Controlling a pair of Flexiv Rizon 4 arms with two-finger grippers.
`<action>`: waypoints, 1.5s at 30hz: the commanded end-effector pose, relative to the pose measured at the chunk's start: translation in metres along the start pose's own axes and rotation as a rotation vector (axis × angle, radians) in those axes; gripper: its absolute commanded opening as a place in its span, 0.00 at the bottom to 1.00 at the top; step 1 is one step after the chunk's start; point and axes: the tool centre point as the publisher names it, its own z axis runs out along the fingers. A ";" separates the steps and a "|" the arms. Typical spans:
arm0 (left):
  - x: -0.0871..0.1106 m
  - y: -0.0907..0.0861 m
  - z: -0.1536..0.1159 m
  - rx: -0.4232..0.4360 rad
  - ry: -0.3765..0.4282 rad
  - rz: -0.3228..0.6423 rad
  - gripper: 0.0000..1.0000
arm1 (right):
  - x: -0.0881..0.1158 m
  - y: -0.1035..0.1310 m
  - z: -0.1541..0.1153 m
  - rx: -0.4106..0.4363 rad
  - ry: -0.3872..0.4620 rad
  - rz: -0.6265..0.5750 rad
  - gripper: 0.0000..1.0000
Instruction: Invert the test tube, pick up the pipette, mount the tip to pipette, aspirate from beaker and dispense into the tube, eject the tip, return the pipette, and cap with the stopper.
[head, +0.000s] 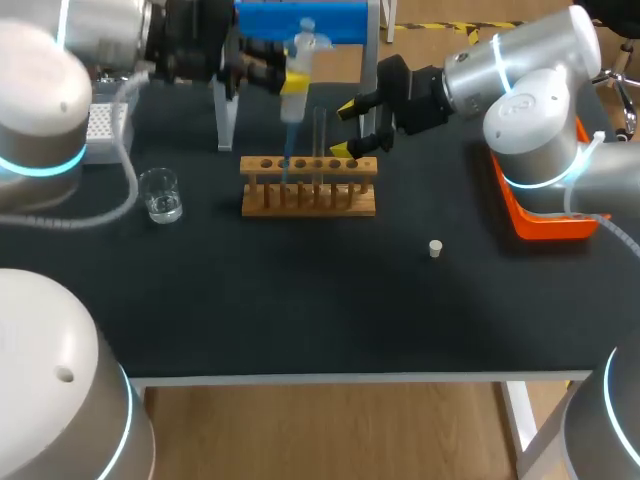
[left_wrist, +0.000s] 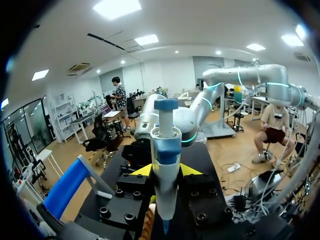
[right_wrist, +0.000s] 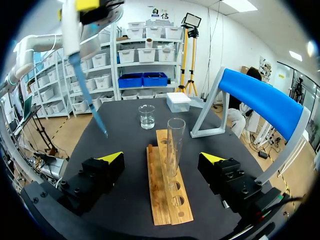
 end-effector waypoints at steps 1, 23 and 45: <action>0.030 0.015 0.004 0.054 -0.079 0.000 0.00 | 0.000 0.000 0.000 0.002 0.002 0.000 1.00; 0.035 0.045 0.024 0.112 -0.029 -0.016 0.00 | 0.000 0.000 0.000 0.002 0.002 0.000 1.00; 0.037 0.052 0.031 0.076 0.029 -0.044 0.00 | 0.000 0.000 0.000 0.002 0.002 0.000 1.00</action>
